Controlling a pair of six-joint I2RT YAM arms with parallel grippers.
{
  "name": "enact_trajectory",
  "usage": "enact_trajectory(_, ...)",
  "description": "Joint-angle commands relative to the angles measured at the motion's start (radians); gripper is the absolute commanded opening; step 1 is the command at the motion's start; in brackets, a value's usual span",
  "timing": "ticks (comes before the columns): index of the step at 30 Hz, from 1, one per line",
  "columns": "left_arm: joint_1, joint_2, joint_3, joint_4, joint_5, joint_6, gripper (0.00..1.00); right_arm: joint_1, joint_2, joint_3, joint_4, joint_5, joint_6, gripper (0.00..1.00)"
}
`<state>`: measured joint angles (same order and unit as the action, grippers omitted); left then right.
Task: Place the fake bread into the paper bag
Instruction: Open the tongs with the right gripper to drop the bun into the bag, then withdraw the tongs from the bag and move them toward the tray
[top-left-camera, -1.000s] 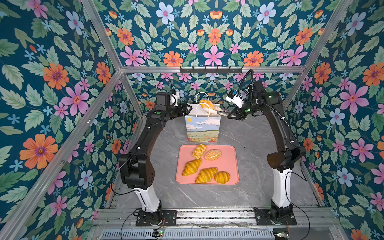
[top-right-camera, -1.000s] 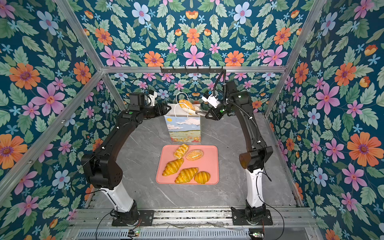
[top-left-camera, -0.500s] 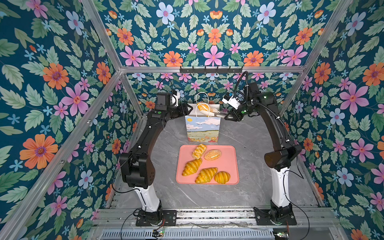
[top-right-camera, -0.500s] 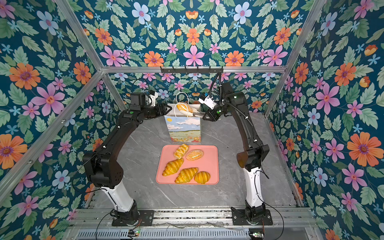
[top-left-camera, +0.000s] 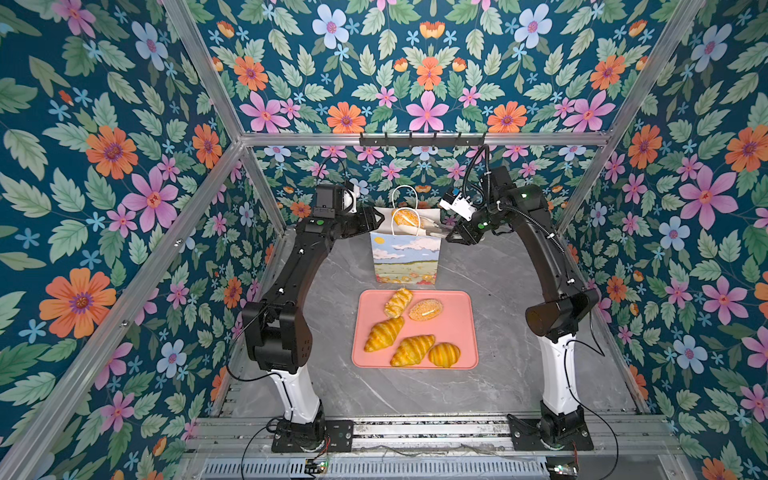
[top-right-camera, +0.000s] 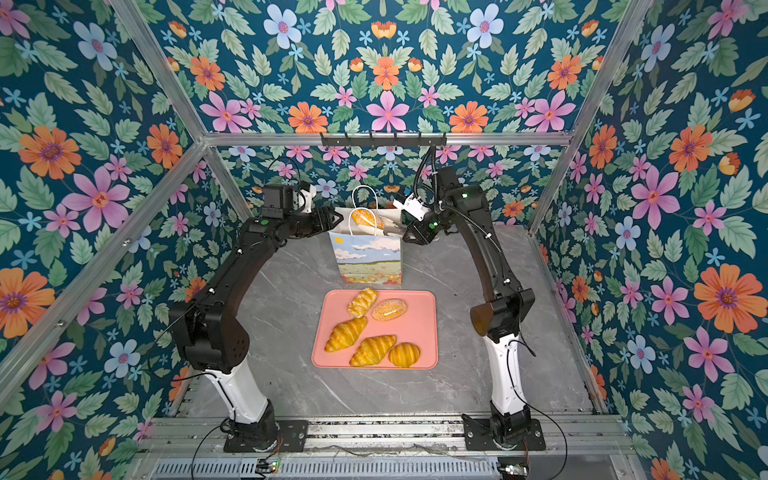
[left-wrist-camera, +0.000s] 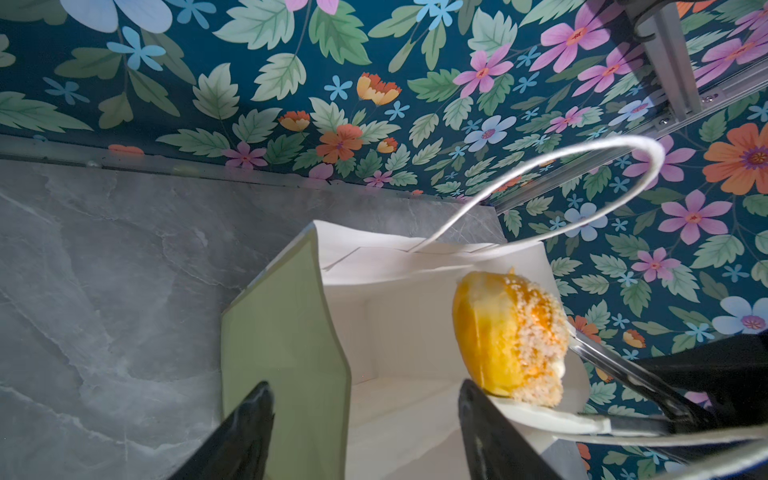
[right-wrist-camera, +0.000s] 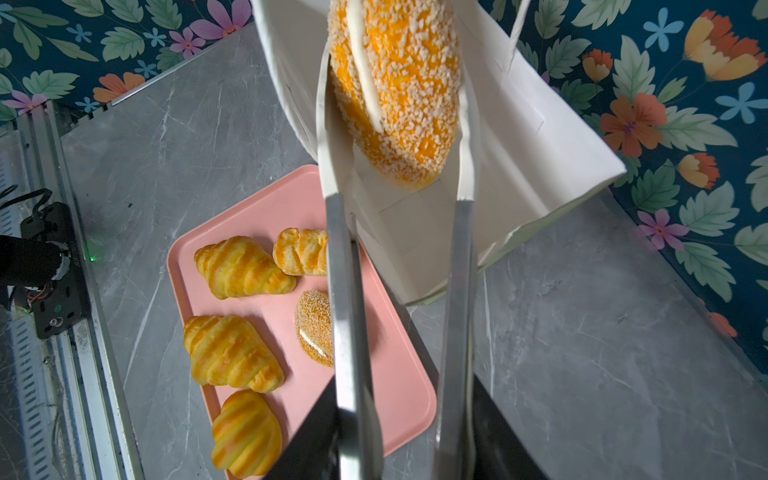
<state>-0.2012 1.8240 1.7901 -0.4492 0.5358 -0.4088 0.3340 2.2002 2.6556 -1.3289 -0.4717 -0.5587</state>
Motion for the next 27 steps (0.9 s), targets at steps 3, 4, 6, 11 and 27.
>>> enact_trajectory(3, 0.0, -0.003, 0.0, 0.0, 0.013, 0.008, 0.71, 0.006, -0.006, 0.013, -0.005, 0.004, -0.012, 0.46)
enact_trajectory(4, 0.0, -0.003, 0.001, 0.0, 0.013, 0.008, 0.71, 0.007, -0.007, 0.015, -0.005, 0.01, -0.01, 0.46)
enact_trajectory(6, 0.0, -0.003, 0.001, 0.0, 0.014, 0.007, 0.71, 0.011, -0.008, 0.019, -0.012, 0.015, -0.013, 0.46)
enact_trajectory(11, 0.0, -0.008, -0.002, 0.001, 0.019, 0.004, 0.71, 0.013, -0.014, 0.024, -0.02, 0.014, -0.013, 0.48)
enact_trajectory(27, 0.0, -0.044, -0.029, 0.004, 0.011, -0.005, 0.72, 0.013, -0.138, 0.021, -0.026, -0.028, 0.017, 0.48)
